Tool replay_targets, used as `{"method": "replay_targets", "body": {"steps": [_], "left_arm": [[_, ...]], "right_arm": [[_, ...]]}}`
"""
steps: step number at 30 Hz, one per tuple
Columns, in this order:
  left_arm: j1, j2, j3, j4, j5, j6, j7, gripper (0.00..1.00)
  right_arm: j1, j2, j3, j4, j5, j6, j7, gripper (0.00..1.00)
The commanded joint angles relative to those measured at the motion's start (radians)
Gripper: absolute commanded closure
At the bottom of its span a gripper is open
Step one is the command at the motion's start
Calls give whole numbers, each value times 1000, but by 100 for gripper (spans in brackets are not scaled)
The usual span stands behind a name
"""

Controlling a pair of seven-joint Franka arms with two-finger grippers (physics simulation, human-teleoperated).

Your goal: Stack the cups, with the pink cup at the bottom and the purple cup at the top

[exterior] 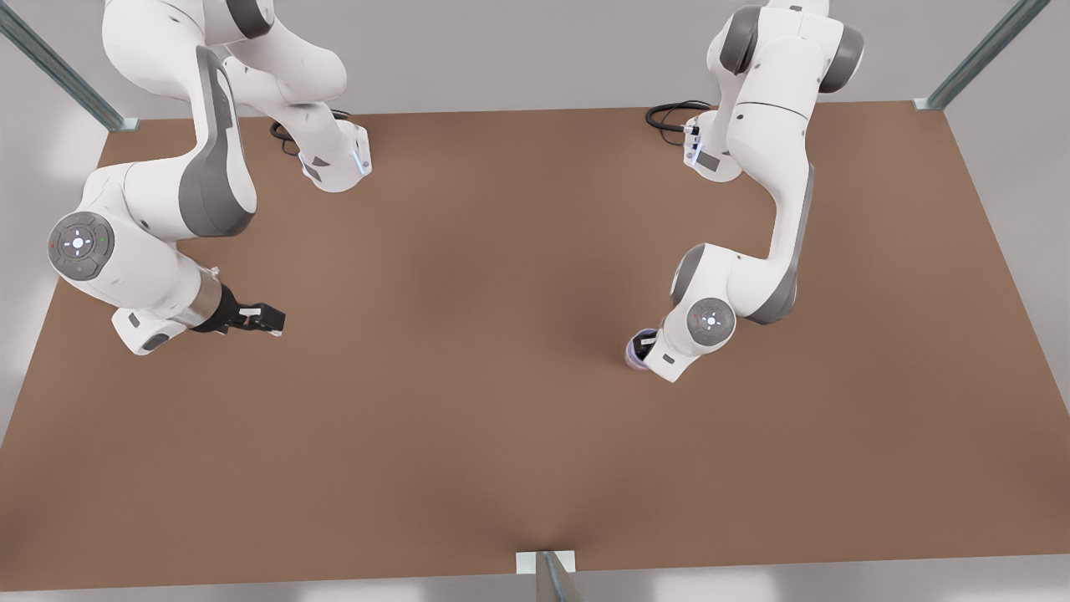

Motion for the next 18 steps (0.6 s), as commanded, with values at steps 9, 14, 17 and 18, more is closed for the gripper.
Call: {"method": "replay_targets", "body": {"steps": [9, 14, 17, 18], "left_arm": [[0, 10, -8, -1, -8, 28, -4, 46], [2, 7, -11, 1, -11, 28, -6, 79], [18, 4, -12, 1, -11, 25, -4, 79], [20, 4, -12, 1, -11, 25, -2, 70]], "right_arm": [[14, 0, 13, 2, 4, 9, 1, 0], [14, 0, 13, 2, 9, 9, 1, 0], [14, 2, 13, 2, 11, 9, 1, 0], [14, 2, 13, 2, 9, 10, 1, 0]]}}
